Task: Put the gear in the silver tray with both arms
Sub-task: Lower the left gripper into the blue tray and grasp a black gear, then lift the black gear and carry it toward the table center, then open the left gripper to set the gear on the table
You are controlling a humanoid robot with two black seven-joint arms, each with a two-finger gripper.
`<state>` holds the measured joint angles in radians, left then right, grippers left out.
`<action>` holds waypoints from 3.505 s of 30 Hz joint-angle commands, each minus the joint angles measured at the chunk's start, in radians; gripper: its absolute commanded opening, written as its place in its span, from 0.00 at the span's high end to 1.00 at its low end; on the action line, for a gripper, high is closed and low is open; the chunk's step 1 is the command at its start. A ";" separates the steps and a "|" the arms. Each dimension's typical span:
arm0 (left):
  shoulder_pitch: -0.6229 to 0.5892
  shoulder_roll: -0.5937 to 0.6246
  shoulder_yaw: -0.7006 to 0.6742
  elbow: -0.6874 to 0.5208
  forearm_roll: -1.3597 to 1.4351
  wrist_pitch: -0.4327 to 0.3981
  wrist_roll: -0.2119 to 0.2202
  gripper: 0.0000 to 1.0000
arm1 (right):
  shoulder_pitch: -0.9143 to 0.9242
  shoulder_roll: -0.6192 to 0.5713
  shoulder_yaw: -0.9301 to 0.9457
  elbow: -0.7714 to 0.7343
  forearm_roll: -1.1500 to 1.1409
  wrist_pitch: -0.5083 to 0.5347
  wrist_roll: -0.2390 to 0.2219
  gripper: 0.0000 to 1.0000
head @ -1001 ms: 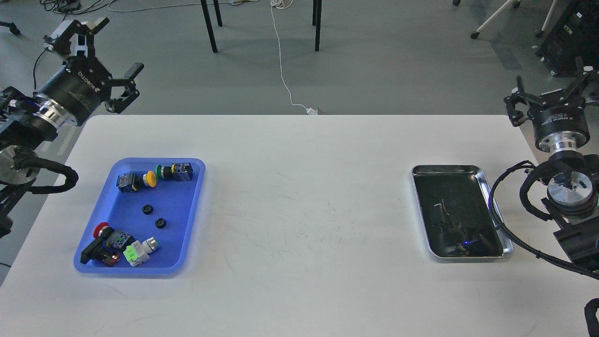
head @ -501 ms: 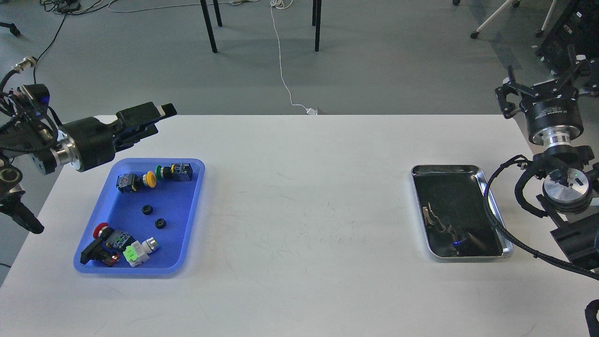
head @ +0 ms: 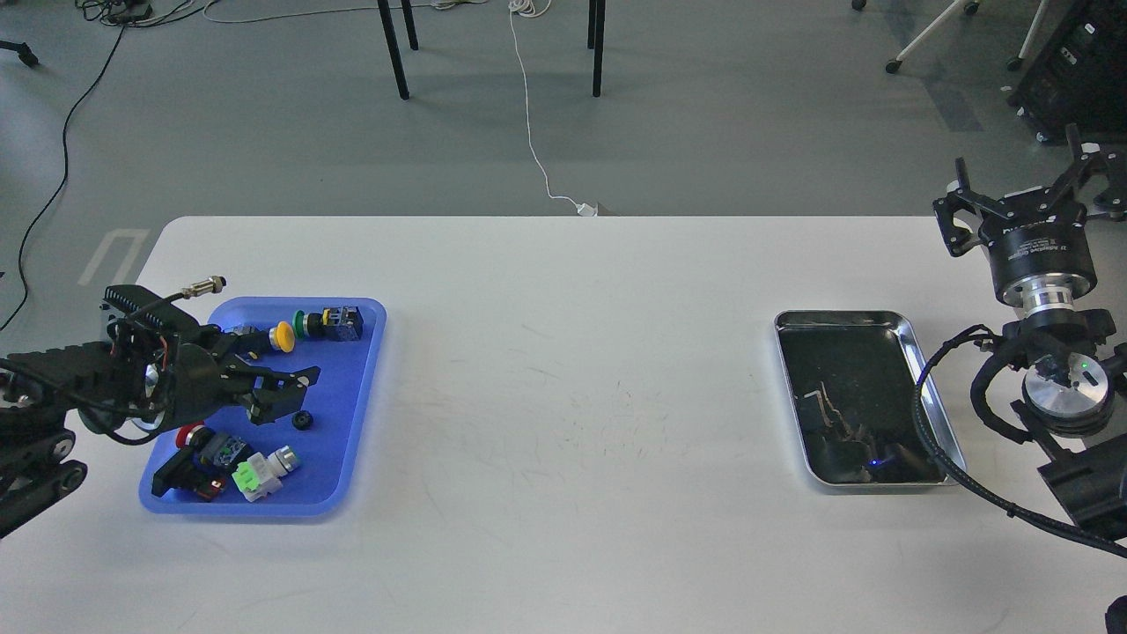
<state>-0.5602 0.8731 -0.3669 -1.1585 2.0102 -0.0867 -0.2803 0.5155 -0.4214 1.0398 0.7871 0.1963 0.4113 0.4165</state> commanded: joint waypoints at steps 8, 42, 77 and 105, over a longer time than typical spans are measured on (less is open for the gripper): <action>0.000 -0.043 0.036 0.094 -0.013 0.019 -0.003 0.38 | 0.000 0.003 0.003 -0.002 0.002 -0.002 0.034 0.01; -0.061 0.018 0.085 0.013 -0.128 0.007 -0.002 0.87 | -0.002 -0.007 0.013 -0.008 0.002 -0.003 0.036 0.01; -0.379 -0.873 0.342 0.207 0.010 -0.153 0.170 0.88 | -0.454 -0.352 -0.006 0.185 -0.005 0.077 0.035 0.01; -0.348 -0.719 0.002 0.086 -0.504 -0.090 0.151 0.20 | -0.166 -0.444 -0.070 0.195 -0.153 0.077 0.022 0.01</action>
<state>-0.9101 0.0685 -0.2715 -1.0509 1.6878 -0.1698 -0.1211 0.2669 -0.8473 0.9989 0.9800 0.1212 0.4888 0.4389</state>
